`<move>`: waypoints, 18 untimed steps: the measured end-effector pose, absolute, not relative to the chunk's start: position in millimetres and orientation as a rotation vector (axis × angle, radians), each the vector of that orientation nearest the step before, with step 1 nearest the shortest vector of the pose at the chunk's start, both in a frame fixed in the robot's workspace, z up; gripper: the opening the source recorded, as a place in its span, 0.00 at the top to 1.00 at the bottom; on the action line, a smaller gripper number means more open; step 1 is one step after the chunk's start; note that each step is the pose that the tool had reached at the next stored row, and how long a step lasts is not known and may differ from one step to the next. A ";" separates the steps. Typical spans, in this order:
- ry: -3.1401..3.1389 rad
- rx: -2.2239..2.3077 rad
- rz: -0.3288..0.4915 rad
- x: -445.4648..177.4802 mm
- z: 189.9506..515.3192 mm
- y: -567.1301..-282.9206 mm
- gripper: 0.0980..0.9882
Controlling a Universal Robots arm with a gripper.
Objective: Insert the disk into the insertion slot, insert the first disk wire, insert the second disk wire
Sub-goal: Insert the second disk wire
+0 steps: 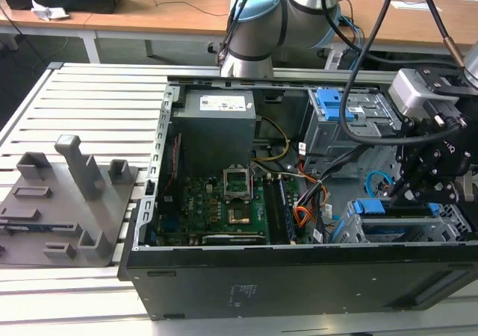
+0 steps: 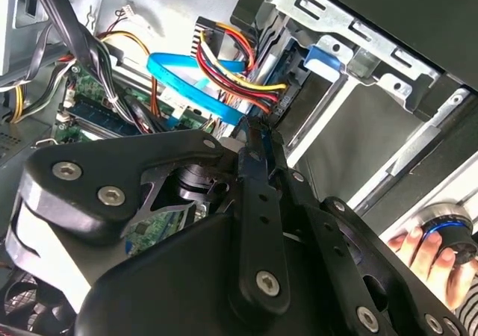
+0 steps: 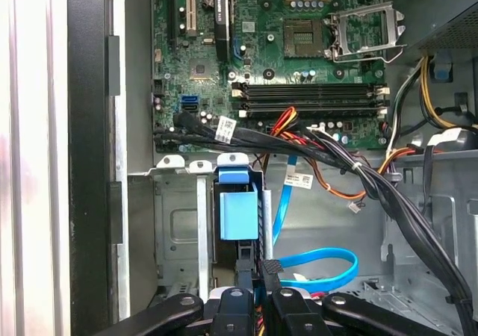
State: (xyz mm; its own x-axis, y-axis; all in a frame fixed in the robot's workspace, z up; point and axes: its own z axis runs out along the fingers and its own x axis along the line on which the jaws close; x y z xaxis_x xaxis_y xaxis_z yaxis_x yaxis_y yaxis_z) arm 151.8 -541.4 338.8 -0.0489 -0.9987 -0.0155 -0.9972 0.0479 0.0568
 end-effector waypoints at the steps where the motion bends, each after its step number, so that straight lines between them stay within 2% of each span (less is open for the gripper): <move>1: -2.253 2.147 -0.081 151.9 338.3 -541.7 0.93; 9: -2.254 2.147 -0.081 152.5 335.5 -542.3 0.91; 10: -2.254 2.147 -0.081 152.5 335.6 -542.2 0.85; 12: -2.253 2.147 -0.080 152.4 336.6 -542.3 0.85; 18: -2.253 2.146 -0.080 152.4 379.0 -541.5 0.85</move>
State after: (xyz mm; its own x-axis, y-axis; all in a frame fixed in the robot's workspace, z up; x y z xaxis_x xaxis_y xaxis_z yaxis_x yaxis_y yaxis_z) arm 152.4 -541.5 379.0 -0.0489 -0.9987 -0.0144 -0.9972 0.0480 0.0568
